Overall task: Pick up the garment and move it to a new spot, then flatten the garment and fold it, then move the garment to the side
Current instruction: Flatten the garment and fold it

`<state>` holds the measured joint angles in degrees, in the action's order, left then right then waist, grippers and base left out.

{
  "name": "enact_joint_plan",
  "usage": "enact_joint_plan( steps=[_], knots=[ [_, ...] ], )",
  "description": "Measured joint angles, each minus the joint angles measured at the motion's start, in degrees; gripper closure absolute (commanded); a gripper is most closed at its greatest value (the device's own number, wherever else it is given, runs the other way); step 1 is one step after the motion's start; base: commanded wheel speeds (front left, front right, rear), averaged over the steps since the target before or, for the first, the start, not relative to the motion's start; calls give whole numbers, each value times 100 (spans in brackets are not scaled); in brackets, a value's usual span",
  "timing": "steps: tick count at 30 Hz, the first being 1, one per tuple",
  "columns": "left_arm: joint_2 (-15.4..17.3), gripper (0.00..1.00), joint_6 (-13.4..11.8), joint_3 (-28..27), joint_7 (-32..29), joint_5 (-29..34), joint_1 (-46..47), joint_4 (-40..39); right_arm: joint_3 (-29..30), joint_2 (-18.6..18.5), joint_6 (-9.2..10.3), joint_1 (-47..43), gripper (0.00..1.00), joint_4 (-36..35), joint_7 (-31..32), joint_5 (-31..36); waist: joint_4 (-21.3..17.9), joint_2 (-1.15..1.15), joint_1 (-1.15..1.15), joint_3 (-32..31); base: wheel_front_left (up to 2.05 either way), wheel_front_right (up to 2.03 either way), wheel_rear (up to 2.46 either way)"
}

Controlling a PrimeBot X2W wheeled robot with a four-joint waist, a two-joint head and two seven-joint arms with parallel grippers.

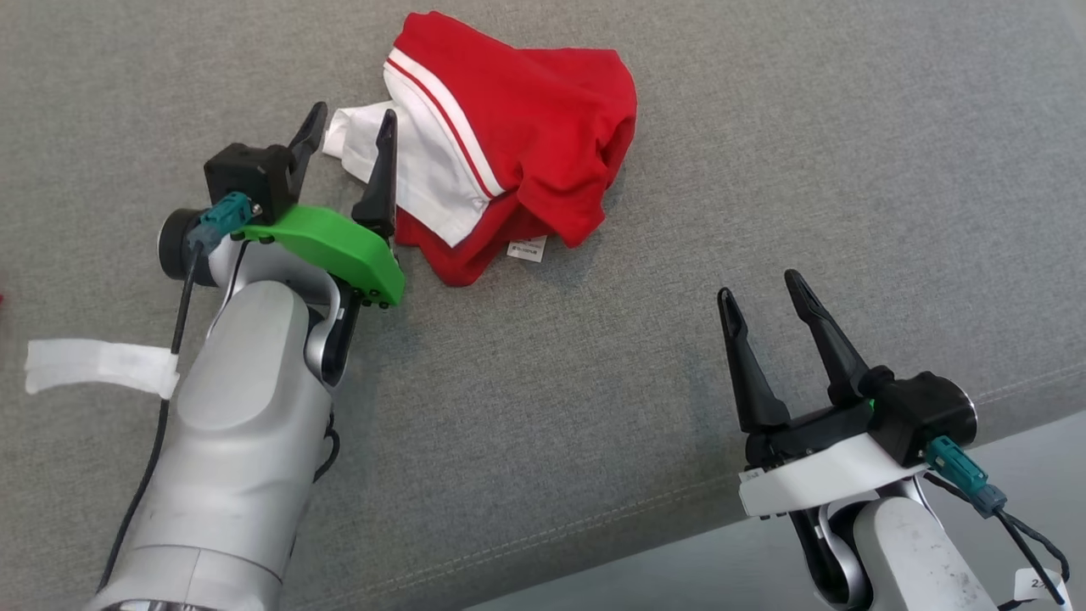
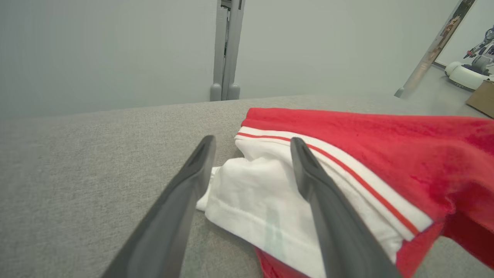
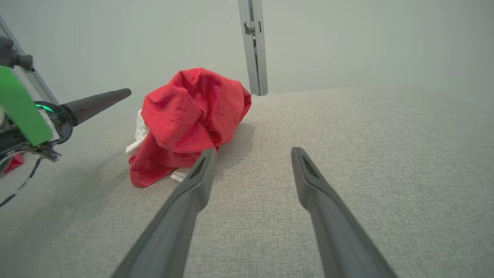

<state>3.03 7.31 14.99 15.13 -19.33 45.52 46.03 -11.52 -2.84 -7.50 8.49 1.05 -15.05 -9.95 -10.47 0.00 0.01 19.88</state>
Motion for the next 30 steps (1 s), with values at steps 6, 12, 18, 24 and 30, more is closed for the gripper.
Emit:
enact_joint_plan(
  steps=[6,12,18,24,30],
  knots=[
    [21,0,-8,20,1,78,450,808,-112,1,0,5,0,3,0,-26,-132,0,0,197,0,0,0],
    [31,0,-111,-5,0,79,726,1458,-160,-1,1,69,0,-37,0,-31,-283,0,0,254,0,0,0],
    [59,0,-138,25,0,81,927,1936,-231,0,1,124,0,-92,0,-41,-414,0,0,310,0,0,0],
    [62,100,-75,83,0,82,1033,2012,-238,0,0,133,0,-116,0,-56,-479,0,0,390,0,0,0],
    [111,100,-53,46,0,91,1033,1591,-192,0,1,170,0,-129,0,-65,-450,0,0,395,0,0,0]
  ],
)
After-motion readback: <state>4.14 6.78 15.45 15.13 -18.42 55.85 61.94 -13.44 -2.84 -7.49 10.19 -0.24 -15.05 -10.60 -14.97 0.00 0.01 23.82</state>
